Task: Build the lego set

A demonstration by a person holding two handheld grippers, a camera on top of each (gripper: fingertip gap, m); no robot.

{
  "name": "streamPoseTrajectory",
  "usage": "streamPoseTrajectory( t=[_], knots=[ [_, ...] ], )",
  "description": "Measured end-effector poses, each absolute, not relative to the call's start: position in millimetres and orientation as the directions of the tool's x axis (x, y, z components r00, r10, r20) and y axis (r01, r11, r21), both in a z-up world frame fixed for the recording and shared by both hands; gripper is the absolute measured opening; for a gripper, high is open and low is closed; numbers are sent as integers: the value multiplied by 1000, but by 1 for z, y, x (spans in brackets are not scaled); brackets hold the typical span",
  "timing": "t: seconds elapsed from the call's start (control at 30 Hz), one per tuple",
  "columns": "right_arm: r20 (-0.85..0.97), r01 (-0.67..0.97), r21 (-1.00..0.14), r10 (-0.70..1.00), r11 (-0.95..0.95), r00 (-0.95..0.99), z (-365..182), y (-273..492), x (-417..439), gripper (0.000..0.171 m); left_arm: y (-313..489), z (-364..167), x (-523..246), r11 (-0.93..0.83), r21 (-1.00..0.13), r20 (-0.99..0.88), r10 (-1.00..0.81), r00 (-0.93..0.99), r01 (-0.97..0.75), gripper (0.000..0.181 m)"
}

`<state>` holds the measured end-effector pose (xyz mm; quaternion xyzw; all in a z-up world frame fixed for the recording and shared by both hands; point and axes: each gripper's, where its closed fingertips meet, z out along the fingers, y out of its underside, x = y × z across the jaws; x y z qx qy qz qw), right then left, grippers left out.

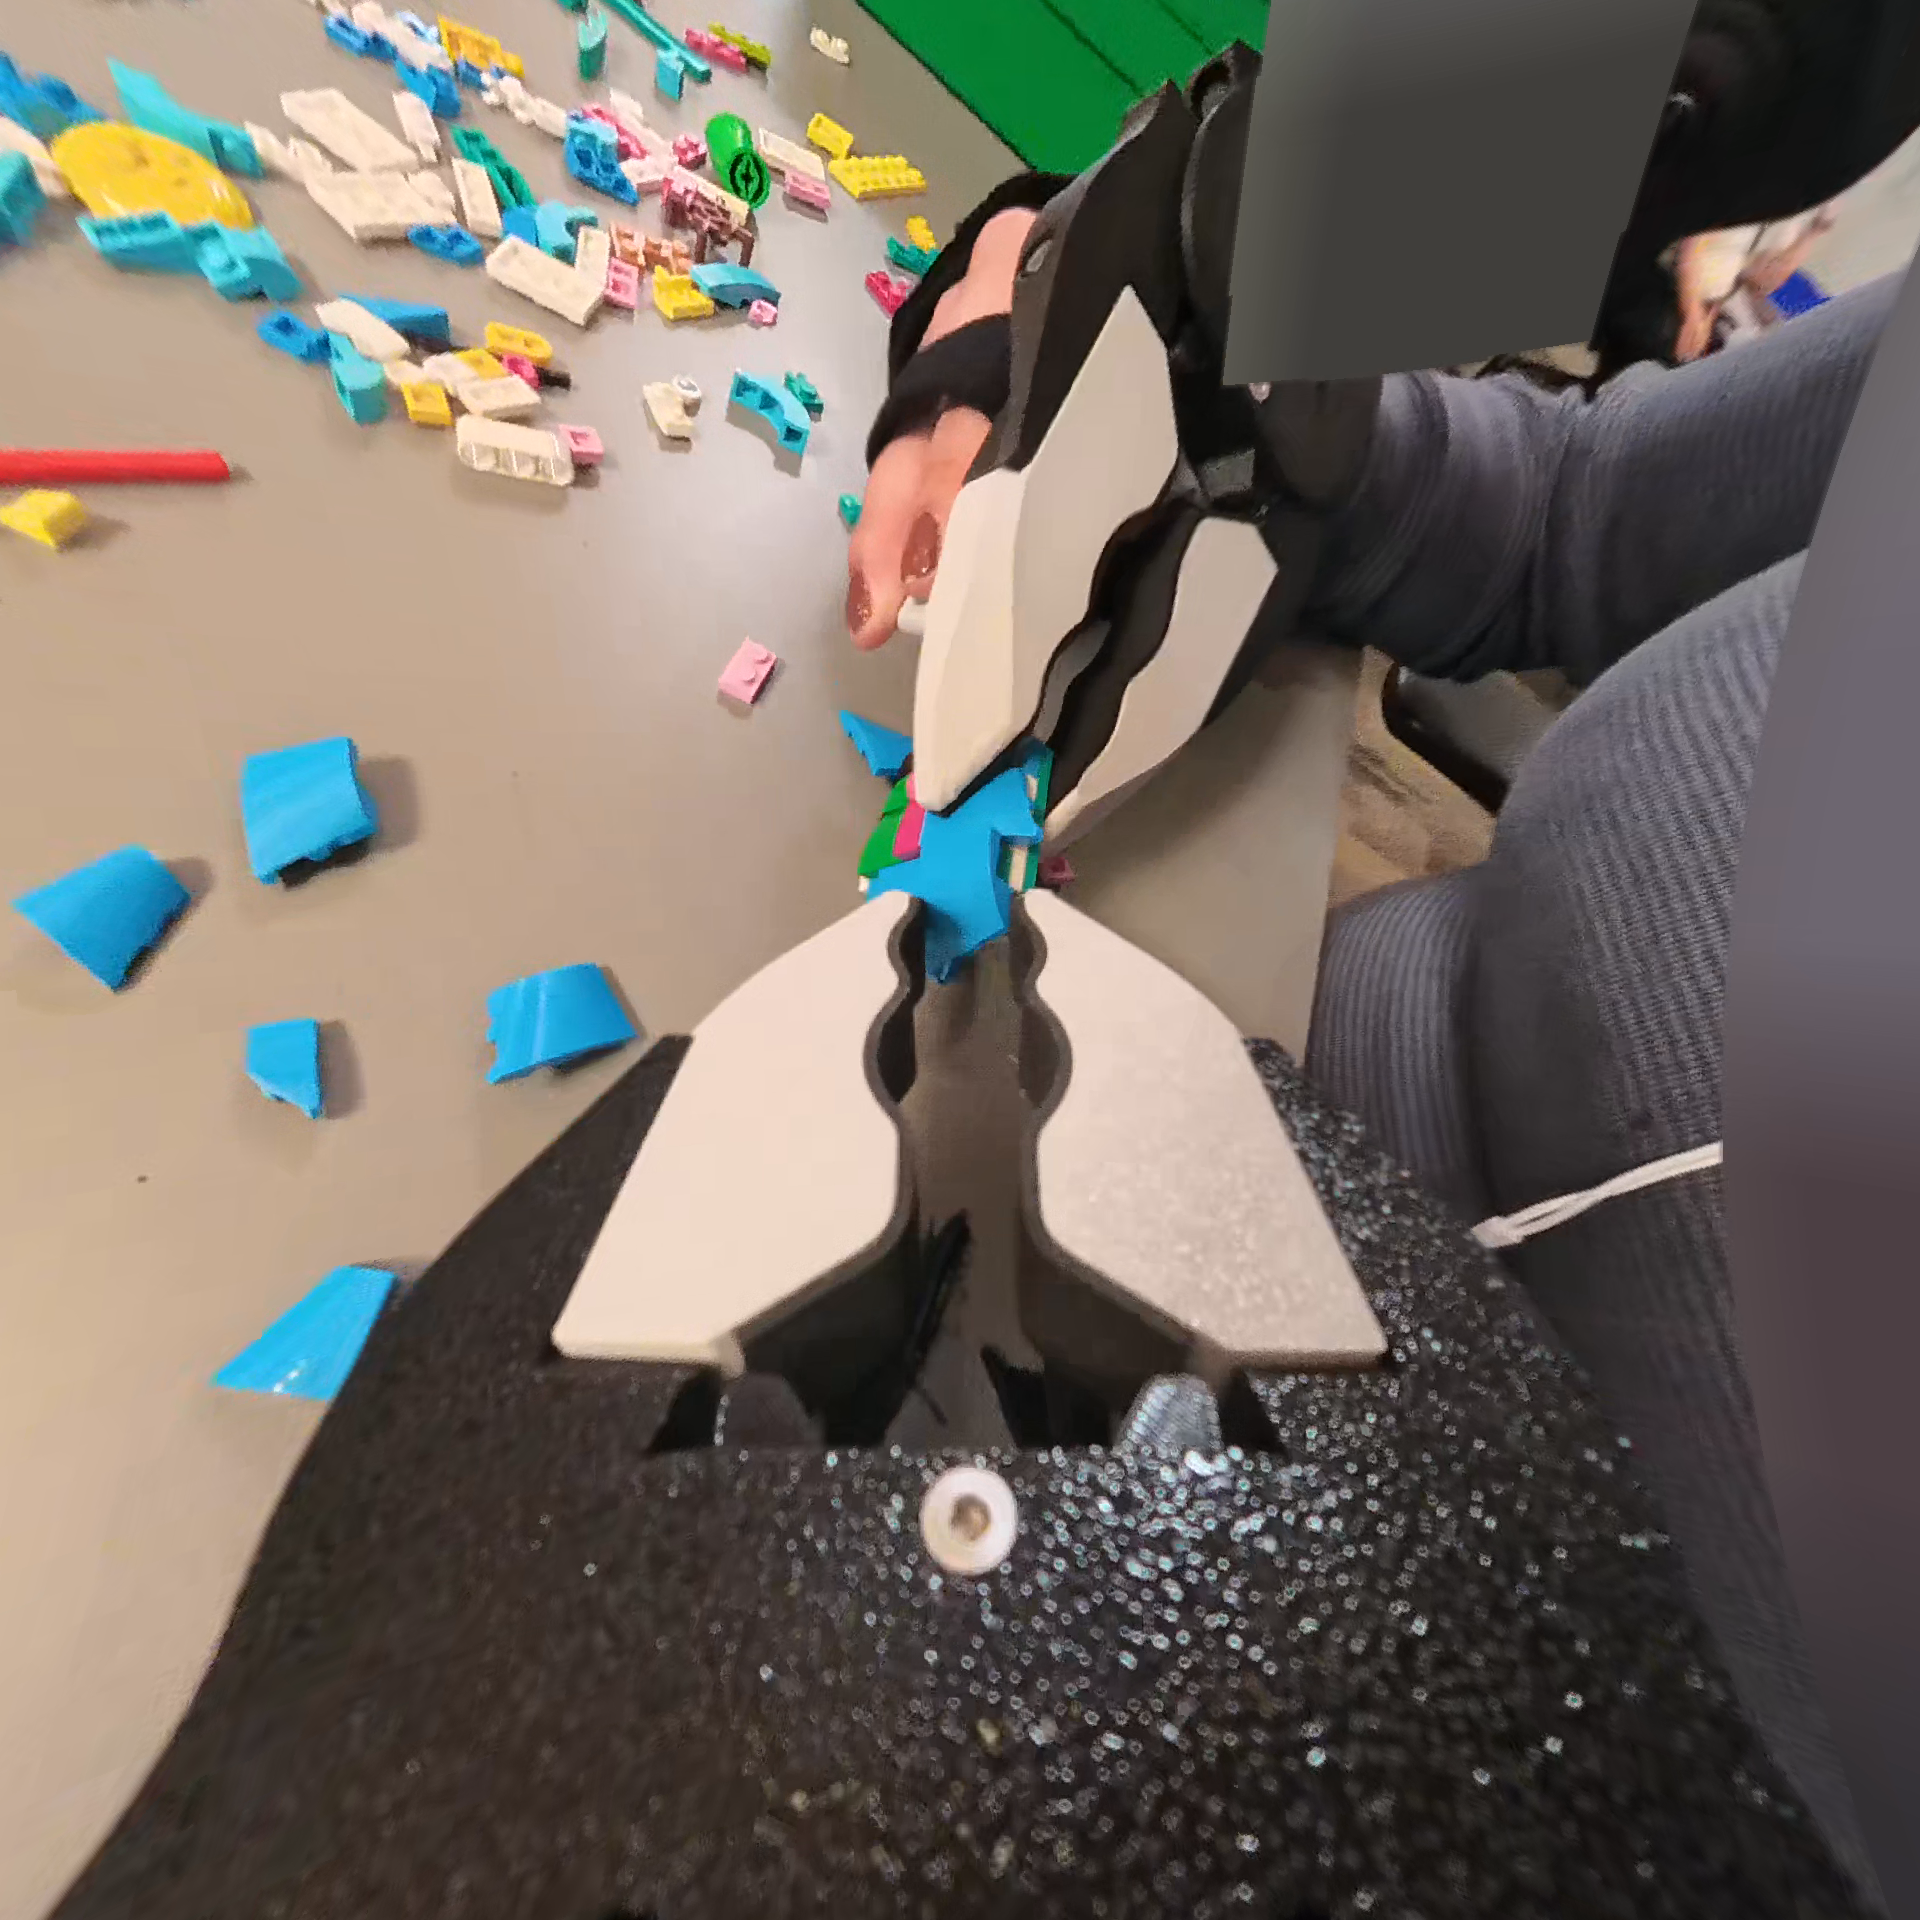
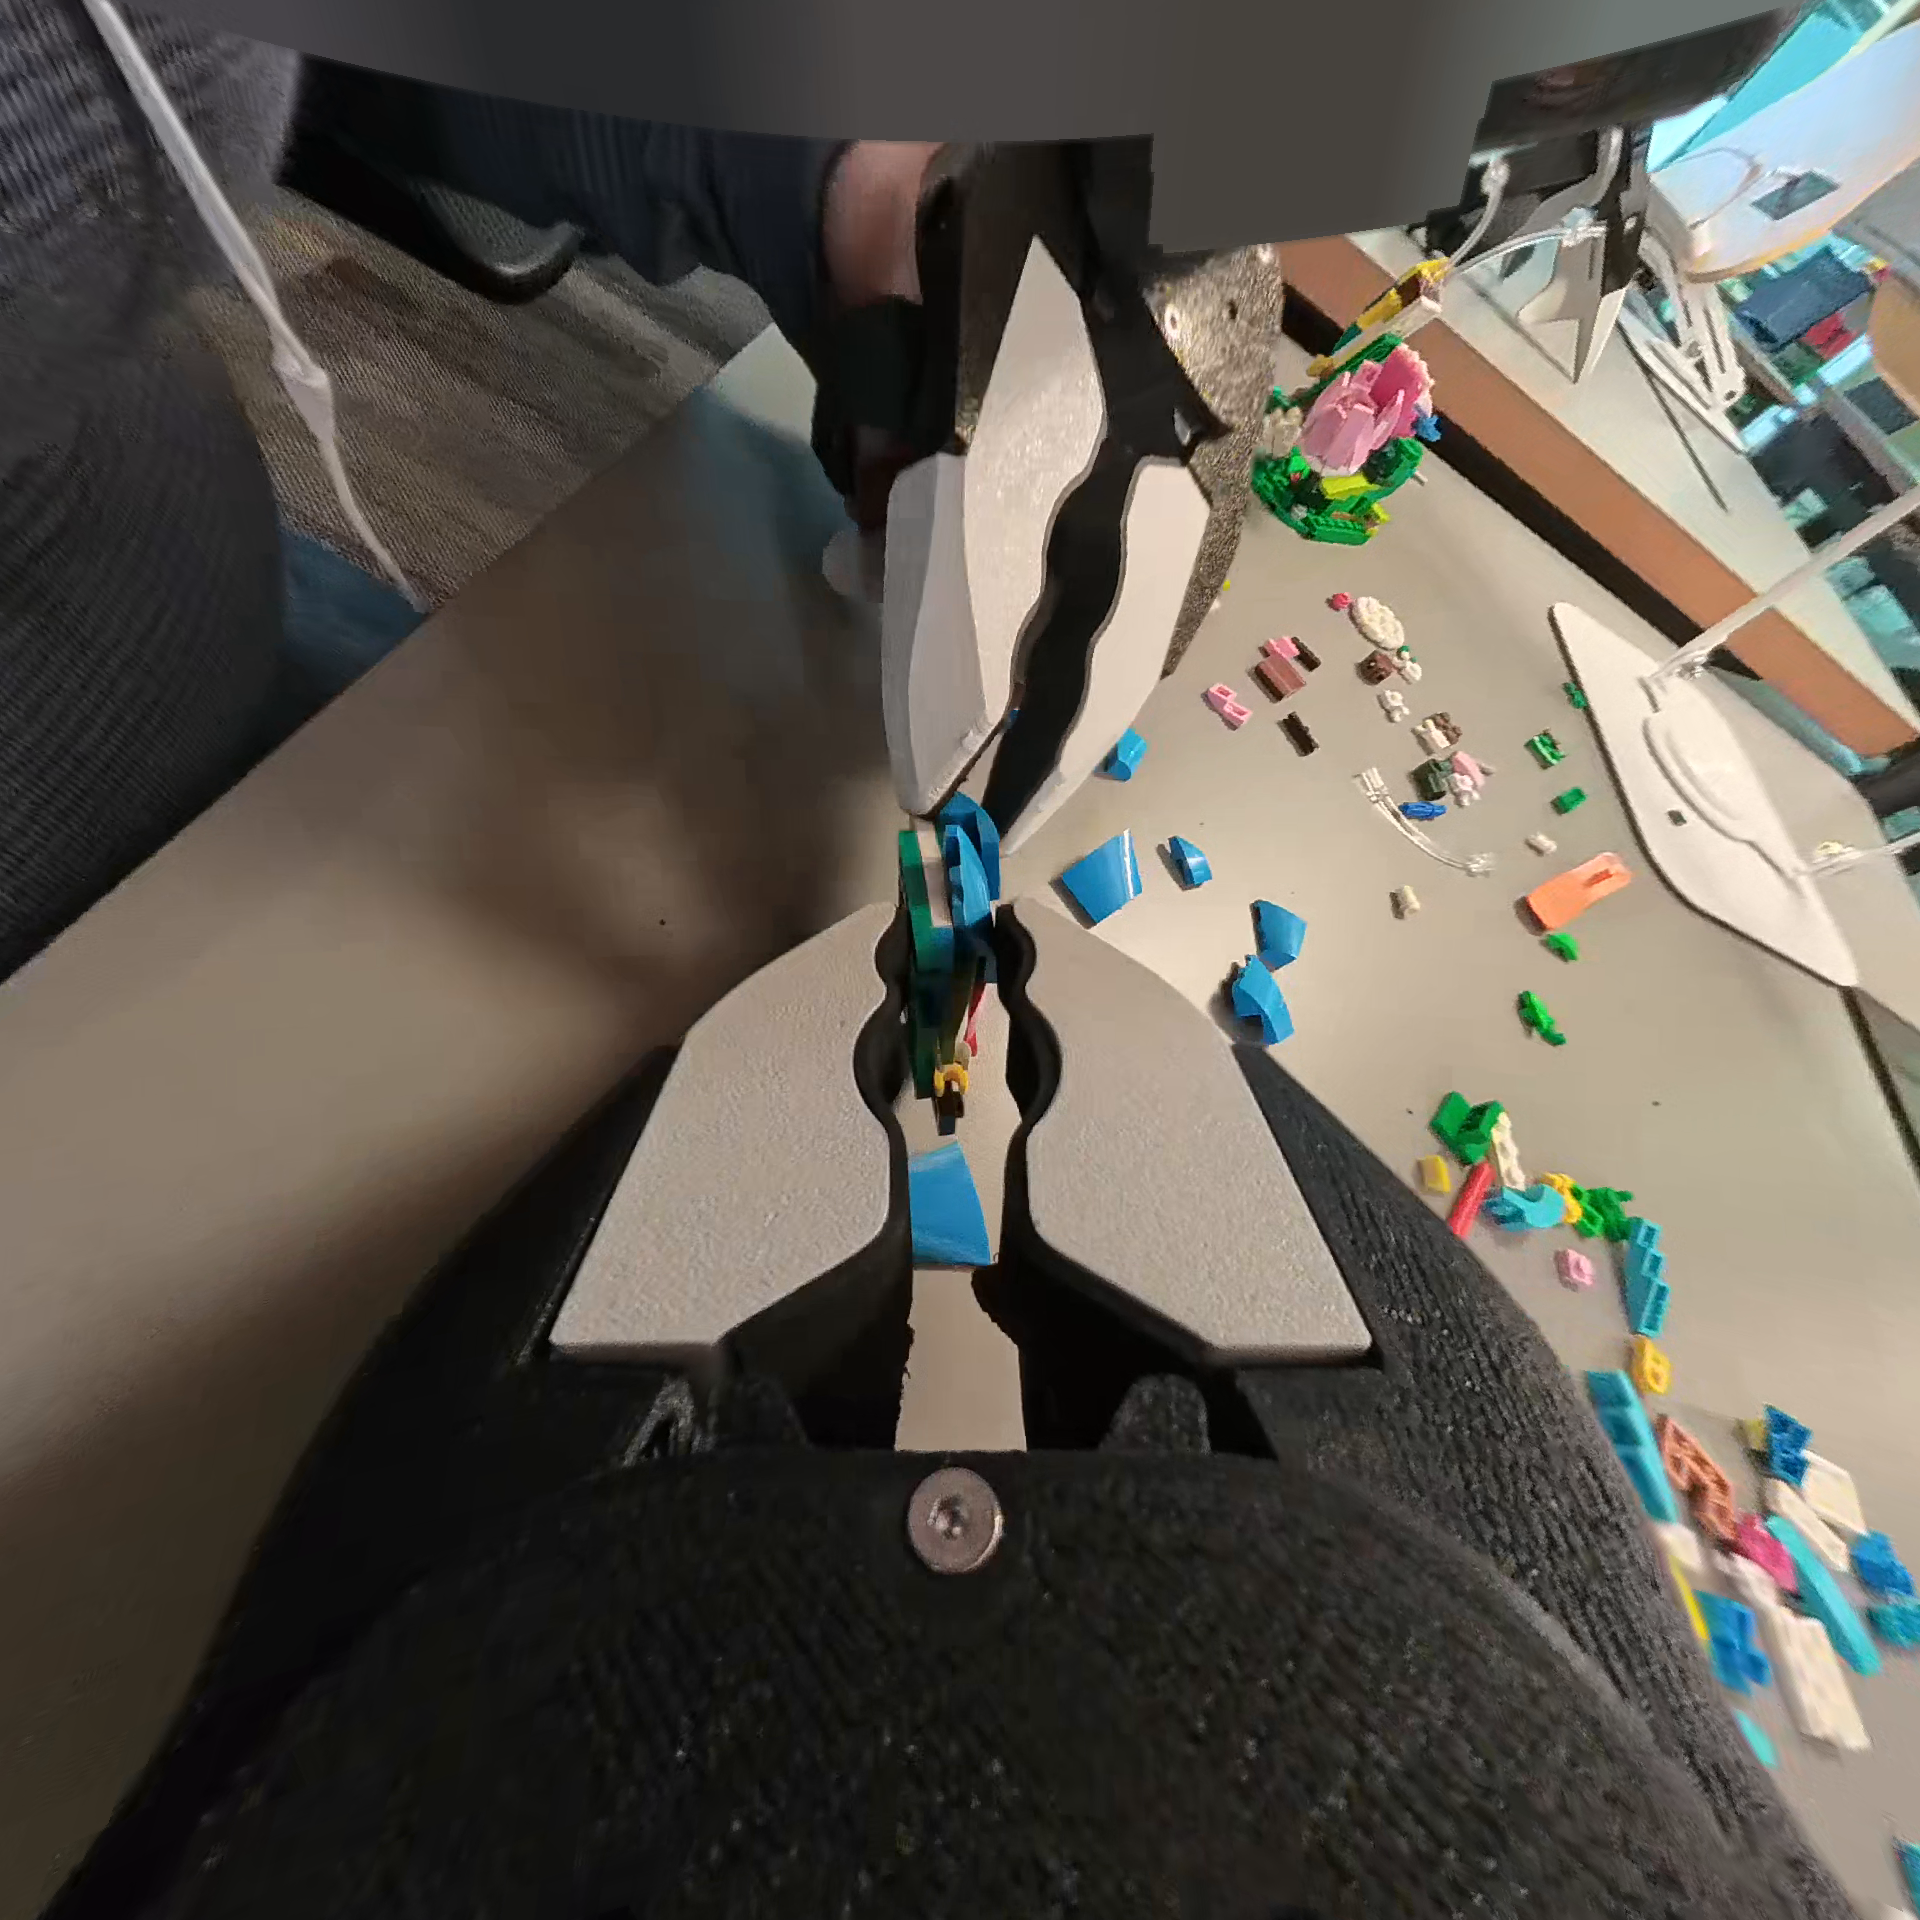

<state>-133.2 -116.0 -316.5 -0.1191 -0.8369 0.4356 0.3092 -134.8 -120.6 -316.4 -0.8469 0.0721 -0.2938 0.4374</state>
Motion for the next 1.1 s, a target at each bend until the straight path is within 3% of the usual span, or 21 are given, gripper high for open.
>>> streamPoseTrajectory(
  t=[0.03,0.5,1.1],
  knots=[
    [397,-62,-812,471,580,-788,-316,-116,-133,14,-121,-316,-135,-621,-769,462,-374,804,153,15],
    [349,-42,-829,457,558,-818,-316,-116,-129,14,-125,-306,-127,-734,-622,704,-372,605,272,15],
    [236,73,-858,517,508,-823,-316,-115,-131,20,-122,-309,-127,-752,-595,710,-328,623,283,15]
  ],
)
